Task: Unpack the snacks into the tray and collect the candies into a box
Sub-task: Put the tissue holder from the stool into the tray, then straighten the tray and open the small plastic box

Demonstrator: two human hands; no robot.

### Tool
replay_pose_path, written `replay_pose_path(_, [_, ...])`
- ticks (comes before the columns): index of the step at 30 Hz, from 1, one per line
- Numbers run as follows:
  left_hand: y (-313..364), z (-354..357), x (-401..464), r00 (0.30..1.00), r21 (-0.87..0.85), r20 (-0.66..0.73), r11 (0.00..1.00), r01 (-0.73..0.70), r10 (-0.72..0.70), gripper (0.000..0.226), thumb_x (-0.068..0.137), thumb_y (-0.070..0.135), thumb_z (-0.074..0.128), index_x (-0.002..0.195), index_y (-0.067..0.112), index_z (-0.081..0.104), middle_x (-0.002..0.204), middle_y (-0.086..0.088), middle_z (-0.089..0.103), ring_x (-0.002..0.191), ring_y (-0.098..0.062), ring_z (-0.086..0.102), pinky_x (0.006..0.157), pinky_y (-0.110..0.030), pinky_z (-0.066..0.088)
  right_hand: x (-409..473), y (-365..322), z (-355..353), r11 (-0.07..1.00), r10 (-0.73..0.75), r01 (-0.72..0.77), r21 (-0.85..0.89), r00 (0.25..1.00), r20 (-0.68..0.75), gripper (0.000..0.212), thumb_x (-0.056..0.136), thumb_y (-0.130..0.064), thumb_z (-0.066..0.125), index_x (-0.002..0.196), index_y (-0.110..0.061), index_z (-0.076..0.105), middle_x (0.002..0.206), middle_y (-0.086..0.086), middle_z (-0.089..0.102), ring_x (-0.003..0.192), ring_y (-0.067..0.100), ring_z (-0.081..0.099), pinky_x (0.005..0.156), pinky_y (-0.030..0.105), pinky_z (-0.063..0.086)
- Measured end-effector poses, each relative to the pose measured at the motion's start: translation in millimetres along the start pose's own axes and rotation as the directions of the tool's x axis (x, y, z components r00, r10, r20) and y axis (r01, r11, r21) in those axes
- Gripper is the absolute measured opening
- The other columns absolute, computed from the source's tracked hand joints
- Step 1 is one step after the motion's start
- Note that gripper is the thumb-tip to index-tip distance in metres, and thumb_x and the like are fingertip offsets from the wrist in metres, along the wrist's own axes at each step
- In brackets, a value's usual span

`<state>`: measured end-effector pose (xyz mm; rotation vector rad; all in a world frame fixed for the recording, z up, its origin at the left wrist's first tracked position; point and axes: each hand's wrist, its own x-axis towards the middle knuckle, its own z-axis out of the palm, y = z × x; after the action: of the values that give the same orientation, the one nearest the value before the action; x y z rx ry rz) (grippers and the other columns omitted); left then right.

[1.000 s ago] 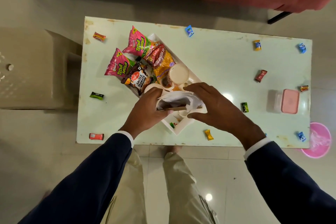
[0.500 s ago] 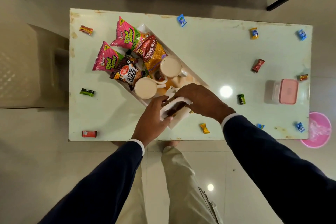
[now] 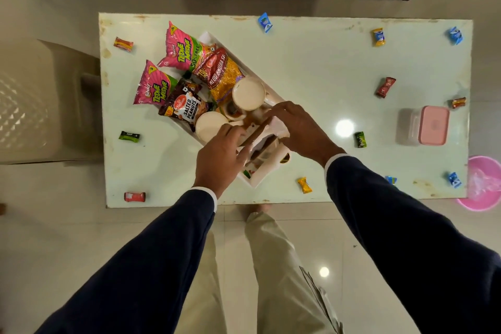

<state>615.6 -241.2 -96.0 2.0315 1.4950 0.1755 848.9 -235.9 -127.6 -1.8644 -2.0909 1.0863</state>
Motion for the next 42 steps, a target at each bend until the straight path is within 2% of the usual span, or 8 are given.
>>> replay_pose_path(4, [-5,-18,8,0.998,0.007,-0.045,0.999,-0.040,0.040,0.021,0.097,0.035,0.058,0.112,0.022,0.062,0.112,0.002,0.062,0.087,-0.020,0.065,0.054,-0.037,0.056,-29,-2,-2,0.948,0.203,-0.156,0.279,0.968,-0.146,0.064,0.074,0.003,0.071,0.132,-0.021,0.055,0.132,0.001,0.048,0.121,0.022,0.050,0.101,0.031,0.044])
replay_pose_path(8, [-21,-42,29,0.996,0.028,-0.075,0.998,-0.051,0.053,0.017,0.094,0.025,0.058,0.109,0.020,0.063,0.111,-0.002,0.061,0.089,-0.020,0.061,0.059,-0.031,0.047,-56,-4,17,0.810,0.518,-0.377,0.450,0.819,-0.247,0.056,0.081,-0.004,0.072,0.131,-0.022,0.053,0.129,-0.003,0.044,0.120,0.026,0.051,0.104,0.042,0.048])
replay_pose_path(15, [-73,-87,94,0.991,0.154,-0.012,0.979,0.136,-0.135,0.033,0.088,0.020,0.067,0.120,0.021,0.059,0.134,-0.009,0.048,0.128,-0.034,0.045,0.107,-0.056,0.037,-62,-12,62,0.472,0.824,-0.686,0.553,0.567,0.000,0.075,0.080,-0.025,0.080,0.141,-0.004,0.040,0.143,0.017,0.040,0.132,0.037,0.042,0.114,0.043,0.032])
replay_pose_path(19, [-98,-106,130,0.982,0.182,-0.006,0.965,0.188,-0.190,0.042,0.086,0.020,0.068,0.125,0.018,0.053,0.143,-0.010,0.039,0.133,-0.035,0.040,0.106,-0.054,0.033,-51,-21,79,0.217,0.878,-0.670,0.710,0.452,0.158,0.073,0.087,-0.031,0.073,0.144,-0.008,0.034,0.146,0.014,0.039,0.130,0.032,0.048,0.111,0.048,0.042])
replay_pose_path(22, [-117,-110,153,0.970,0.113,-0.016,0.964,0.241,-0.241,0.048,0.089,0.024,0.068,0.132,0.016,0.048,0.144,-0.012,0.040,0.132,-0.036,0.043,0.106,-0.054,0.036,-42,-27,88,0.142,0.870,-0.640,0.755,0.444,0.214,0.068,0.089,-0.032,0.070,0.142,-0.011,0.034,0.139,0.015,0.052,0.120,0.033,0.057,0.102,0.050,0.051])
replay_pose_path(26, [-141,-107,184,0.899,-0.037,0.204,0.915,0.402,-0.387,0.071,0.087,0.044,0.067,0.144,0.014,0.038,0.144,-0.012,0.048,0.127,-0.033,0.053,0.101,-0.047,0.047,-36,-34,98,0.027,0.869,-0.592,0.806,0.412,0.274,0.054,0.093,-0.022,0.067,0.138,-0.013,0.037,0.132,0.013,0.055,0.113,0.032,0.062,0.086,0.046,0.060])
replay_pose_path(30, [-149,-100,200,0.830,-0.064,0.374,0.881,0.468,-0.414,0.062,0.080,0.034,0.068,0.137,0.016,0.050,0.127,-0.008,0.063,0.111,-0.030,0.062,0.098,-0.043,0.051,-34,-39,104,-0.098,0.866,-0.501,0.860,0.383,0.322,0.056,0.093,-0.015,0.066,0.140,-0.019,0.035,0.132,0.013,0.055,0.110,0.033,0.066,0.081,0.048,0.062])
replay_pose_path(42, [-163,-87,211,0.857,-0.209,0.387,0.873,0.441,-0.340,0.054,0.085,0.026,0.070,0.135,0.023,0.048,0.121,-0.003,0.063,0.107,-0.025,0.063,0.096,-0.041,0.054,-22,-43,107,-0.200,0.873,-0.422,0.884,0.333,0.356,0.055,0.096,-0.039,0.063,0.140,-0.025,0.034,0.130,0.003,0.050,0.110,0.030,0.061,0.078,0.051,0.060])
